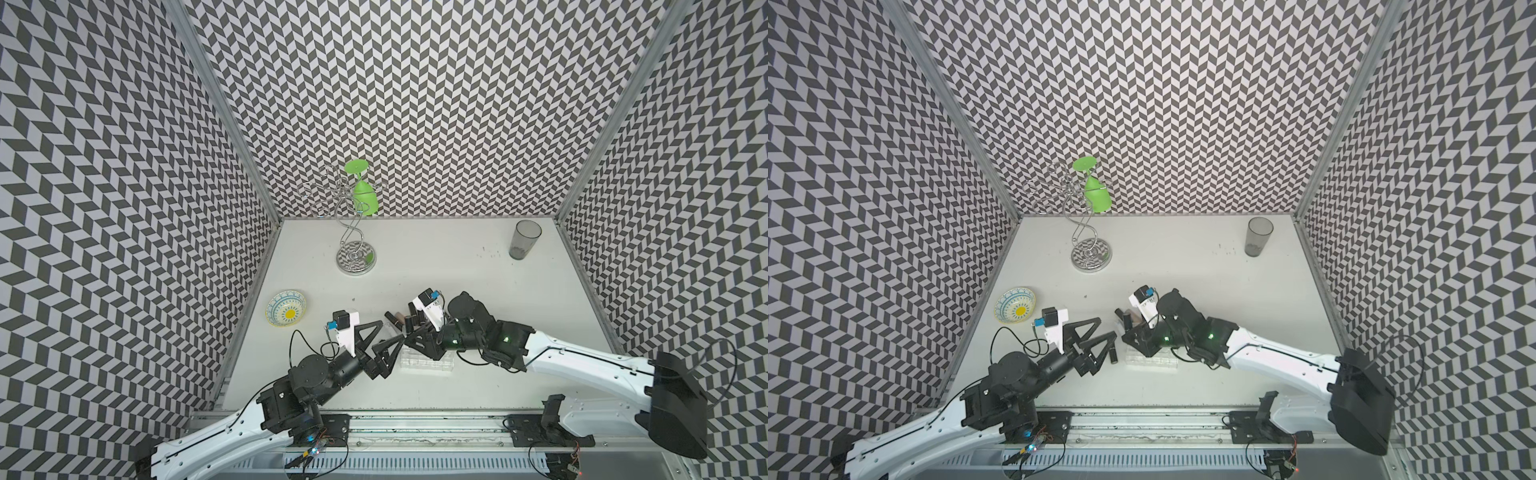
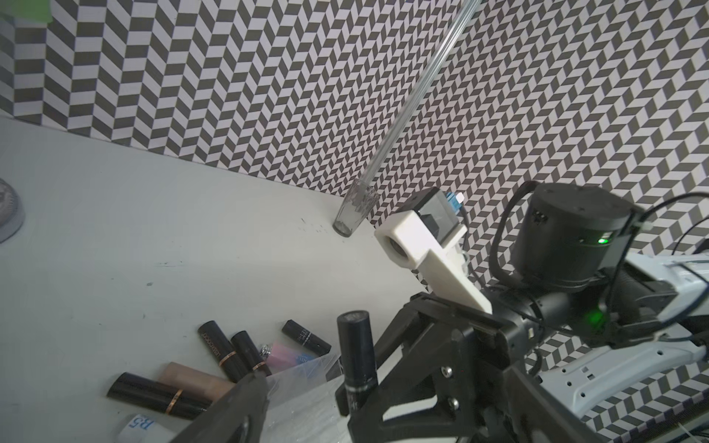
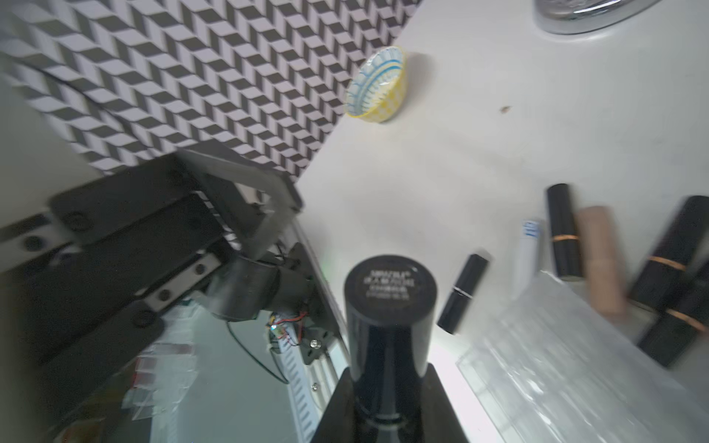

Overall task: Arrange the lipsticks in the organizer
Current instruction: Pick up the lipstick at the center of the board, then adjust the lipstick.

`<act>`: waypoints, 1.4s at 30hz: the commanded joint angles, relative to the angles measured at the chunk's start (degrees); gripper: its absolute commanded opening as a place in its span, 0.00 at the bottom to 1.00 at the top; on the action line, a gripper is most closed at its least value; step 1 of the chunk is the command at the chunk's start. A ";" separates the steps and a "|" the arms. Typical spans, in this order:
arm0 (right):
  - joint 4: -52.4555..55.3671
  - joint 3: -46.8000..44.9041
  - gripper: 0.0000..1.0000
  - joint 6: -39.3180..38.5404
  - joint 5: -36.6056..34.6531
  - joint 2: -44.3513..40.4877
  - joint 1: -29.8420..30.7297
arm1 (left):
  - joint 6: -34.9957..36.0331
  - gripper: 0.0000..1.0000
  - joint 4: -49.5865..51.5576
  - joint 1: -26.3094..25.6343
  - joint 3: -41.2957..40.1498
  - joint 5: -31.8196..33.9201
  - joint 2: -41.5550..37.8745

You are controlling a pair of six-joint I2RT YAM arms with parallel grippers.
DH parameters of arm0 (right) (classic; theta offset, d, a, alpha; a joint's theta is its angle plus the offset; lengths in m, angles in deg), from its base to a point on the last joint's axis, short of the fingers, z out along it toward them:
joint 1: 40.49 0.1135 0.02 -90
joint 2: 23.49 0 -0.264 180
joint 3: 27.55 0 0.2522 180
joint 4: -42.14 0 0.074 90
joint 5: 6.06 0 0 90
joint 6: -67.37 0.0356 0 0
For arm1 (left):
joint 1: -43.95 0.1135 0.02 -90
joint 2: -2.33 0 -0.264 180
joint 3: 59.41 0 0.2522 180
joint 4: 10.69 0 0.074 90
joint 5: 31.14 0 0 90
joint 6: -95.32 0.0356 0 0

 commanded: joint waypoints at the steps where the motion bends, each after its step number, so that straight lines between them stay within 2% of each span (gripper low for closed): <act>1: 27.05 8.66 0.18 -3.12 -11.54 0.43 -0.53 | 1.86 1.00 8.16 -0.17 4.36 1.23 4.37; 3: 37.15 14.65 0.18 -4.08 -9.76 3.35 -0.47 | 4.48 1.00 9.53 -0.26 7.24 -1.98 11.73; 6: 41.54 15.54 0.18 -5.78 -5.06 3.74 -0.46 | 10.02 1.00 11.11 -3.92 11.54 -2.55 21.46; 9: 44.47 14.98 0.18 -7.97 1.17 3.46 -0.72 | 14.81 1.00 16.04 -12.69 17.32 9.60 27.68; 12: 46.31 14.34 0.18 -9.59 5.45 2.72 -1.18 | 16.15 1.00 23.70 -20.60 22.31 19.80 31.67; 15: 48.49 14.43 0.19 -12.24 10.05 2.57 -1.85 | 18.89 1.00 26.14 -25.60 23.70 24.12 34.48; 17: 48.71 14.26 0.19 -15.16 14.11 2.52 -2.83 | 22.04 1.00 25.59 -27.97 25.52 21.68 36.44; 21: 51.28 12.63 0.19 -19.14 21.54 1.30 -8.59 | 27.25 0.99 30.34 -35.51 30.78 31.23 40.10; 24: 51.17 13.00 0.18 -19.72 26.03 0.96 -8.64 | 32.44 1.00 32.37 -36.31 34.51 27.47 40.30; 28: 50.58 12.38 0.18 -19.57 27.13 -0.56 -8.63 | 34.99 1.00 42.52 -37.21 40.71 30.57 42.17; 31: 49.61 10.85 0.18 -19.28 30.81 -2.88 -8.72 | 45.47 1.00 43.99 -37.98 39.37 29.98 43.55; 34: 47.33 8.85 0.18 -19.33 32.71 -5.01 -8.72 | 52.91 1.00 43.81 -38.71 36.66 36.18 45.50; 38: 45.77 6.88 0.18 -18.94 35.66 -6.60 -8.73 | 63.90 0.99 35.82 -39.43 33.48 42.00 47.11; 42: 44.88 5.45 0.18 -19.10 36.15 -6.28 -8.70 | 73.21 0.99 24.23 -39.61 30.20 41.93 46.59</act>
